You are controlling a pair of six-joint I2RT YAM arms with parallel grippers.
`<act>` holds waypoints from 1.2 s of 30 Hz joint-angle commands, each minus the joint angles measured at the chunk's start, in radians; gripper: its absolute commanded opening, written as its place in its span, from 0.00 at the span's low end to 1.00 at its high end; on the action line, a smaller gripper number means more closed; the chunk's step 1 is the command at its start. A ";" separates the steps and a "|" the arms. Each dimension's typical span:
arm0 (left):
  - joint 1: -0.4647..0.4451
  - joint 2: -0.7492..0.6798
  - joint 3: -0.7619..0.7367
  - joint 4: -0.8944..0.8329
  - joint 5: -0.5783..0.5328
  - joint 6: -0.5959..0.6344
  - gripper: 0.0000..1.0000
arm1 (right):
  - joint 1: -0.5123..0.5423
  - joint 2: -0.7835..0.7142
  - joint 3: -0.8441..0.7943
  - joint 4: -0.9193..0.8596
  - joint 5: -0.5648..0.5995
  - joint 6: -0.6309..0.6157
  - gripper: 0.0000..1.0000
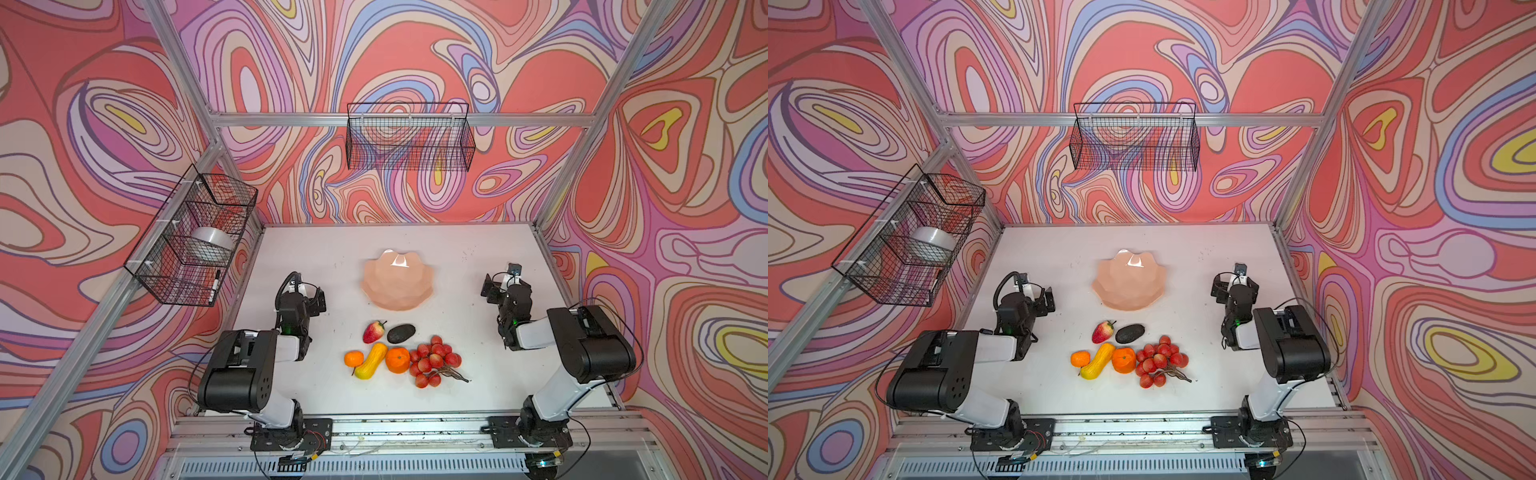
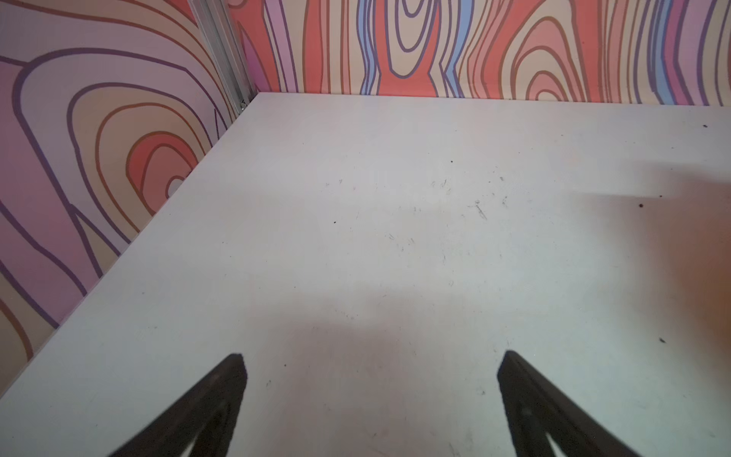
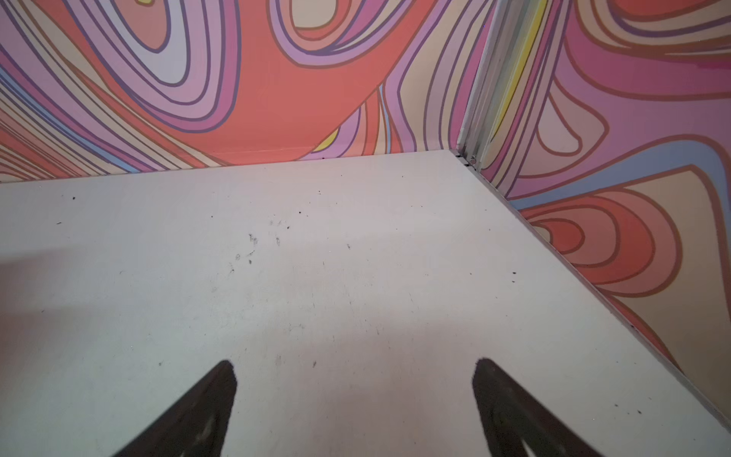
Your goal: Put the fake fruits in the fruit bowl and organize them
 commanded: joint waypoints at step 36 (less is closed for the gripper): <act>-0.019 -0.348 0.238 -0.698 -0.157 -0.136 1.00 | 0.016 -0.251 0.238 -0.607 0.213 0.152 0.98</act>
